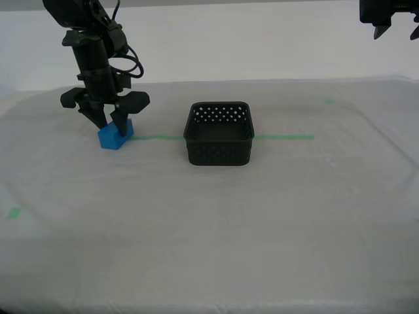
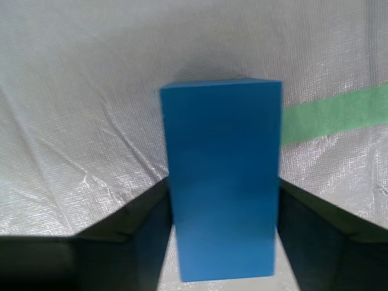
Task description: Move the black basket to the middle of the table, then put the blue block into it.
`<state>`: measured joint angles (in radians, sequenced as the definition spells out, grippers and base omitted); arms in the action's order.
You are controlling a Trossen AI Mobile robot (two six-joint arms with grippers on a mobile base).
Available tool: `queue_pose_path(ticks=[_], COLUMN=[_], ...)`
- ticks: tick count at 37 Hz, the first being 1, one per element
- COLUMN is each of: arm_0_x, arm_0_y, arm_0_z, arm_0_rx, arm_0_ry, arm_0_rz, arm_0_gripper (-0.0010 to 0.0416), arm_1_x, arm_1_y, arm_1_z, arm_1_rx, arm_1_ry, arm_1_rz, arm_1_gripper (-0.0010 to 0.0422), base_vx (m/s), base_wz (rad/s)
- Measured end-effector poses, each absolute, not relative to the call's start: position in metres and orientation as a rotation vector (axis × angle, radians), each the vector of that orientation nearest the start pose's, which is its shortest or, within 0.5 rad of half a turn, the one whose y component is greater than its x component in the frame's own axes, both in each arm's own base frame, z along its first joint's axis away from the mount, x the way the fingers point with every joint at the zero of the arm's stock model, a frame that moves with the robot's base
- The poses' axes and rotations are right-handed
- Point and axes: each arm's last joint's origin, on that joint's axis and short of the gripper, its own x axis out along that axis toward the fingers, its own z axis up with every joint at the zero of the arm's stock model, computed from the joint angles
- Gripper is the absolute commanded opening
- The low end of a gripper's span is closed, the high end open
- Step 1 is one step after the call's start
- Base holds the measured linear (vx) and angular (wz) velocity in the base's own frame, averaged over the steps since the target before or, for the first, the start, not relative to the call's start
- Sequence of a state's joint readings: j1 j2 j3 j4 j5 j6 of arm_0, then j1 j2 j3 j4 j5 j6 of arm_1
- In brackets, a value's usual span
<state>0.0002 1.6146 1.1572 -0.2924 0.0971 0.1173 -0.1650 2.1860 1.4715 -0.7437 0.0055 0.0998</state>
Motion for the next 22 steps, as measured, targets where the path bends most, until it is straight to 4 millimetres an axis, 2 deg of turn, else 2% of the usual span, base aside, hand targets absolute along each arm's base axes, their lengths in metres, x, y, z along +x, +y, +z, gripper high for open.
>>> queue_pose_path(ticks=[11,14,22], arm_0_x=[0.3485,0.3485,0.3485], arm_0_y=[-0.0025,-0.0029,-0.0029], arm_0_z=[0.2471,0.2471,0.2471], arm_0_rx=[0.075,0.076,0.075], arm_0_ry=[0.743,0.743,0.743], arm_0_rz=[-0.136,-0.137,-0.136], arm_0_gripper=[0.0302,0.0311,0.0310], arm_1_x=[0.4022,0.4022,0.4020], arm_1_y=[-0.0671,-0.0671,-0.0671], arm_1_z=[0.1078,0.1078,0.1085], arm_1_rx=[0.169,0.164,0.120], arm_1_ry=[1.450,1.450,1.454], arm_1_rz=[-0.187,-0.182,-0.143], arm_1_gripper=[-0.0006,0.0007,-0.0002], base_vx=[0.000,0.000,0.000], base_wz=[0.000,0.000,0.000])
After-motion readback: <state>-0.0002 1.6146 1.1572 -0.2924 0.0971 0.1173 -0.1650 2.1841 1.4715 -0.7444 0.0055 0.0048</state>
